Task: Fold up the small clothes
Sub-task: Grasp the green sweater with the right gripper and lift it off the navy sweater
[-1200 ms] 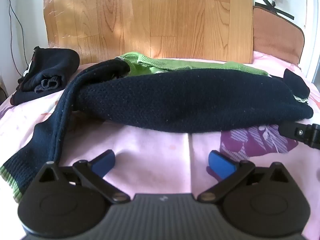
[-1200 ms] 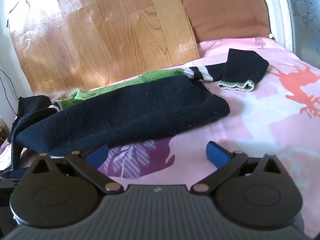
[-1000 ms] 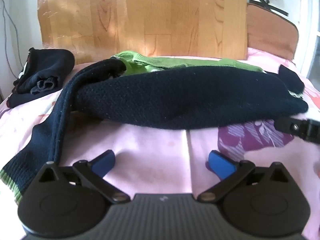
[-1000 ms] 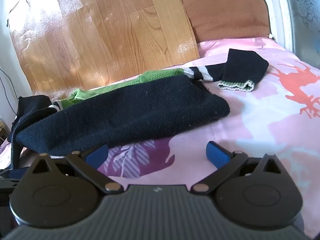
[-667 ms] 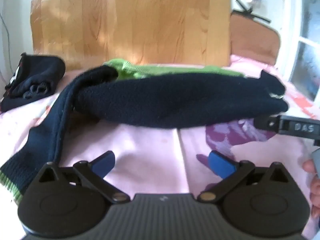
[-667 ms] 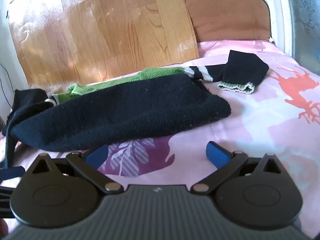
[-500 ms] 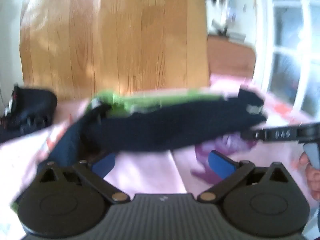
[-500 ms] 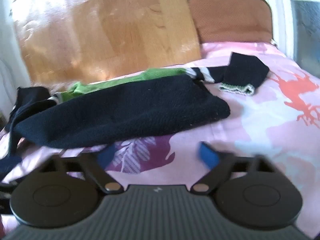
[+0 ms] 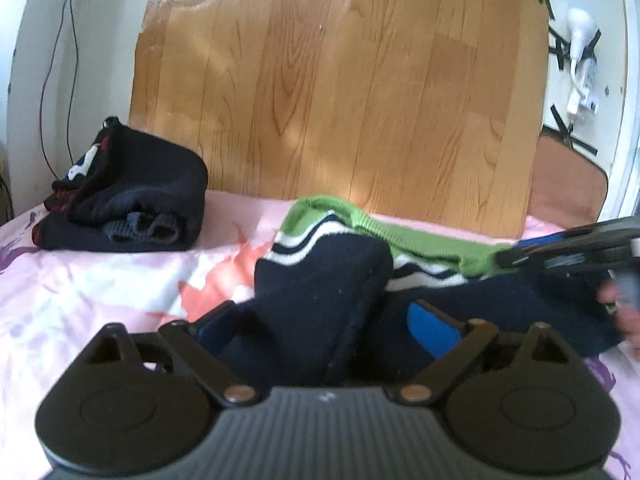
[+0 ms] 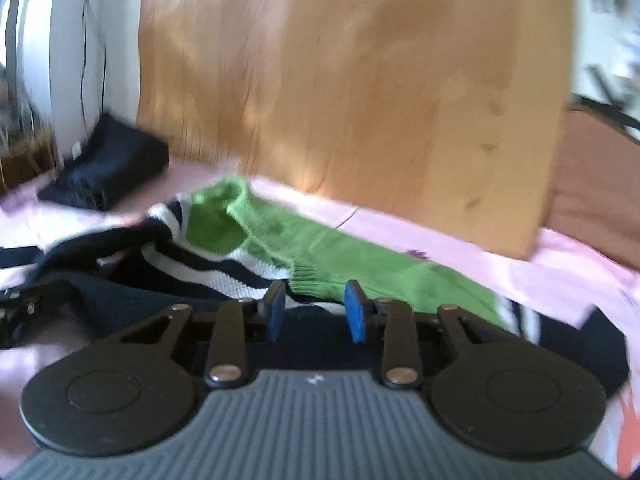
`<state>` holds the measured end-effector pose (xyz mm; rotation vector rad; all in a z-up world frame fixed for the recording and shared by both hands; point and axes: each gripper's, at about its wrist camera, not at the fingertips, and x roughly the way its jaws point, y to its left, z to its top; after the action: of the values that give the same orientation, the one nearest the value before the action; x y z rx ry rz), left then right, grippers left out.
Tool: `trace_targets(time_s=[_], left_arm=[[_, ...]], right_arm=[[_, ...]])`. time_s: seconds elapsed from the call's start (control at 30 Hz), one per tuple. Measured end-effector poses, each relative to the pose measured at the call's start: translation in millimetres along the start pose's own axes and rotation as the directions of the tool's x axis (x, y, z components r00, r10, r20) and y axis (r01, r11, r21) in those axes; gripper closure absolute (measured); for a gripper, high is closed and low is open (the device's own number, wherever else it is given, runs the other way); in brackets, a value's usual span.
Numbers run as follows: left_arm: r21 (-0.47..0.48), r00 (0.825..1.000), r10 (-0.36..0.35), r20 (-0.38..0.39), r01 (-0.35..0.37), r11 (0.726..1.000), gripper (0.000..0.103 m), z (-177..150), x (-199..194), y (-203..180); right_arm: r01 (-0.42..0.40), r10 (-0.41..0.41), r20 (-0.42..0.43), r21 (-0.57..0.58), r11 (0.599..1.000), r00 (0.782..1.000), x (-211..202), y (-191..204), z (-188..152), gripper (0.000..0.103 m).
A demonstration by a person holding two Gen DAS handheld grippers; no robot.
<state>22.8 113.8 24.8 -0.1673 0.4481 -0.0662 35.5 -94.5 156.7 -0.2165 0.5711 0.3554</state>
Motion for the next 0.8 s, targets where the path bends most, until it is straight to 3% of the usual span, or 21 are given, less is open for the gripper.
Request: trace_targets(time_s=[0.1, 0.2, 0.23, 0.3, 0.43, 0.57, 0.7, 0.8], left_arm=[[0.016, 1.000, -0.021, 0.013, 0.021, 1.000, 0.008, -3, -2, -2], [0.024, 0.999, -0.036, 0.025, 0.035, 0.999, 0.008, -6, -4, -1], [0.027, 0.999, -0.039, 0.031, 0.038, 0.999, 0.007, -8, -6, -2], [0.029, 0.997, -0.062, 0.048, 0.061, 0.998, 0.007, -7, -10, 1], [0.039, 0.990, -0.112, 0.090, 0.109, 0.993, 0.007, 10, -22, 3], [0.152, 0.978, -0.068, 0.197, 0.038, 0.988, 0.004, 48, -30, -13], [0.372, 0.975, -0.080, 0.210, -0.004, 0.928, 0.001, 67, -10, -45], [0.417, 0.976, -0.144, 0.162, 0.065, 0.907, 0.000, 79, 8, -58]], right_arm=[[0.029, -0.037, -0.071, -0.109, 0.994, 0.997, 40, 11, 6, 0.037], [0.068, -0.089, -0.135, -0.154, 0.986, 0.987, 74, 3, 11, 0.039], [0.045, -0.062, -0.137, -0.120, 0.992, 0.989, 76, -4, 16, 0.063], [0.096, -0.103, -0.082, -0.077, 0.992, 0.991, 67, -15, 30, 0.089], [0.087, -0.087, 0.077, -0.006, 0.996, 0.993, 7, -38, 53, 0.090], [0.119, -0.100, 0.247, -0.064, 0.991, 0.964, -77, -40, 50, 0.091], [0.179, -0.136, 0.361, -0.090, 0.980, 0.923, -137, -44, 36, 0.091], [0.194, -0.151, 0.393, -0.072, 0.978, 0.907, -171, -46, 20, 0.092]])
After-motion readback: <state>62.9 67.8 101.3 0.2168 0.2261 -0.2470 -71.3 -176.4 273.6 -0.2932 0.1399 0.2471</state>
